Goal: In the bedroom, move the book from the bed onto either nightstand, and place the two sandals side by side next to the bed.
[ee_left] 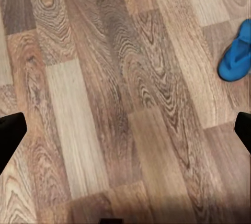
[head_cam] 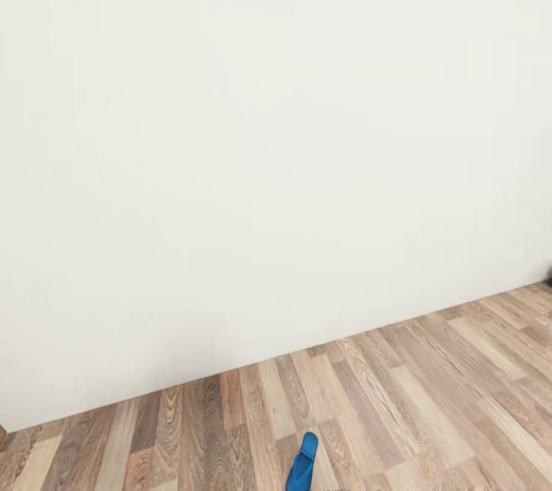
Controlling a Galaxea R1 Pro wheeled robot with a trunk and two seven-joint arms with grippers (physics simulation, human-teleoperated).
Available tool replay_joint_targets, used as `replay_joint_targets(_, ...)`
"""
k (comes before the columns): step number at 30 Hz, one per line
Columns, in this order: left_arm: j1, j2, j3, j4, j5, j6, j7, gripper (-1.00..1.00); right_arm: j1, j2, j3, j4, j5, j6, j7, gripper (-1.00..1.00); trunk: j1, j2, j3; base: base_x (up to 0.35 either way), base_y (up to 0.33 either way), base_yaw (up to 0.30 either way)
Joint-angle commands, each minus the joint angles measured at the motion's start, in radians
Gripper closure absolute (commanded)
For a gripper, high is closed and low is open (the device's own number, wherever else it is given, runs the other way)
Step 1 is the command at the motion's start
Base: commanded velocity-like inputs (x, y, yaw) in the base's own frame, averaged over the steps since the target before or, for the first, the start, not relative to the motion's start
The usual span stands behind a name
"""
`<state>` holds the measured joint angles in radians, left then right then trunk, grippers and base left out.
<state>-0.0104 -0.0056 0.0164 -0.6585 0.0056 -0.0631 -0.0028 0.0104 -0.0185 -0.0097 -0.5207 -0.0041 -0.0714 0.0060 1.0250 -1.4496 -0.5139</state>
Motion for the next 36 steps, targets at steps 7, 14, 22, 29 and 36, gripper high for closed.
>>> replay_joint_targets(7,0.000,-0.001,0.001,0.000,0.001,-0.003,0.000,-1.00,0.000,0.000,-0.001,-0.001,0.000,-0.001,0.001,-1.00,0.000,0.000,-0.001,0.000,0.000,-0.281)
replay_joint_targets(14,0.000,-0.001,0.002,0.000,0.001,-0.003,0.000,-1.00,0.000,0.000,-0.001,-0.001,0.000,-0.002,0.000,-1.00,0.000,0.000,-0.001,0.000,0.000,-0.281)
replay_joint_targets(22,0.000,-0.001,0.001,0.000,0.001,-0.003,0.000,-1.00,0.000,0.000,-0.001,-0.001,0.000,-0.001,0.000,-1.00,0.000,0.000,-0.001,0.000,0.000,-0.281)
replay_joint_targets(29,0.000,-0.001,0.001,0.000,0.001,-0.003,0.000,-1.00,0.000,0.000,-0.001,-0.001,0.000,-0.001,0.000,-1.00,0.000,0.000,-0.001,0.000,0.000,-0.281)
replay_joint_targets(36,0.000,-0.001,0.001,0.000,0.001,-0.003,0.000,-1.00,0.000,0.000,-0.001,-0.001,0.000,-0.002,0.000,-1.00,0.000,0.000,-0.001,0.000,0.000,-0.254)
